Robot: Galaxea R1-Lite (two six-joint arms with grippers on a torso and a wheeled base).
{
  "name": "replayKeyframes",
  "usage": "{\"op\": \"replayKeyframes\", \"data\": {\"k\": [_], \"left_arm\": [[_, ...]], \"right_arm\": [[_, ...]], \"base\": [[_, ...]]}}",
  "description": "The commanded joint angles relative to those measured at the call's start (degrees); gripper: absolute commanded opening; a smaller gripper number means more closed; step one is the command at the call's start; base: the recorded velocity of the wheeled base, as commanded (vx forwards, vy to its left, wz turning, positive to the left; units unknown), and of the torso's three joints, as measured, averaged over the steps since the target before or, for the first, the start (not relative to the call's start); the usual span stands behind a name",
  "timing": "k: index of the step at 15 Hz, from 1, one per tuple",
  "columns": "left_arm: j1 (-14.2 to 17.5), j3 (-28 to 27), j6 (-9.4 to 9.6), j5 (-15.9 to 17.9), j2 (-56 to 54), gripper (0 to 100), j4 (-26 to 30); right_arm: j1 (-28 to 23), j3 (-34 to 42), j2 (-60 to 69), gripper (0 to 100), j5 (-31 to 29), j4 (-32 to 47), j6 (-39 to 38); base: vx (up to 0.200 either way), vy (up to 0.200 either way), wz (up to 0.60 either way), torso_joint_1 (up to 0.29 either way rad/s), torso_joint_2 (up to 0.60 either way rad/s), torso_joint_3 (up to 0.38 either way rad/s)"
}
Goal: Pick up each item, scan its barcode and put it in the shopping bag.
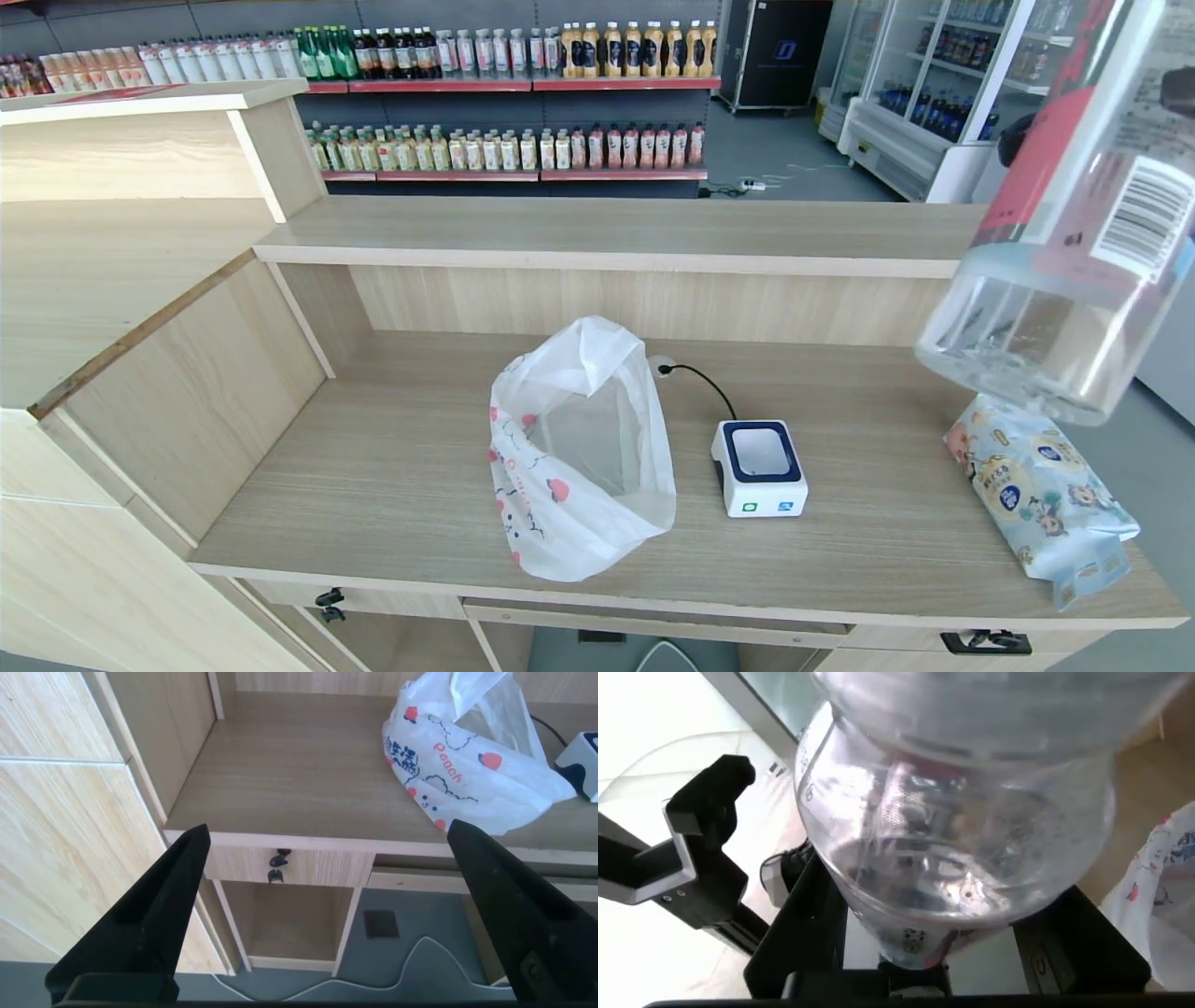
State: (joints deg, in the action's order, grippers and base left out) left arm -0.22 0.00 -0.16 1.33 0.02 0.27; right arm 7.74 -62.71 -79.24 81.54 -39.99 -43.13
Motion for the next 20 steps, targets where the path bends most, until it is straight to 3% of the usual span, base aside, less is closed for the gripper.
{"op": "replayKeyframes", "data": {"k": [1, 7, 12, 13, 15, 20], "left_arm": [[0.0, 0.0, -0.02, 0.0, 0.1, 100, 0.0], [0.0, 0.0, -0.02, 0.0, 0.1, 100, 0.0], [0.0, 0.0, -0.02, 0.0, 0.1, 100, 0.0], [0.0, 0.0, -0.02, 0.0, 0.1, 100, 0.0], [0.0, 0.0, -0.02, 0.0, 0.1, 100, 0.0], [0.0, 0.0, -0.02, 0.0, 0.1, 100, 0.0]], "right_arm": [[0.6, 4.1, 3.7, 0, 1.2, -0.4, 0.3], [4.5, 11.7, 11.7, 0, 1.0, 0.2, 0.4], [4.6, 18.8, 16.0, 0, 0.5, 0.2, 3.3], [5.6, 20.4, 15.8, 0, -3.5, 0.3, 7.2], [8.3, 20.7, 15.6, 0, -8.6, 0.5, 7.5], [11.5, 21.9, 15.6, 0, -12.9, 0.5, 7.7]], "base": [[0.0, 0.0, 0.0, 0.0, 0.0, 0.0], [0.0, 0.0, 0.0, 0.0, 0.0, 0.0], [0.0, 0.0, 0.0, 0.0, 0.0, 0.0], [0.0, 0.0, 0.0, 0.0, 0.0, 0.0], [0.0, 0.0, 0.0, 0.0, 0.0, 0.0], [0.0, 0.0, 0.0, 0.0, 0.0, 0.0]]}}
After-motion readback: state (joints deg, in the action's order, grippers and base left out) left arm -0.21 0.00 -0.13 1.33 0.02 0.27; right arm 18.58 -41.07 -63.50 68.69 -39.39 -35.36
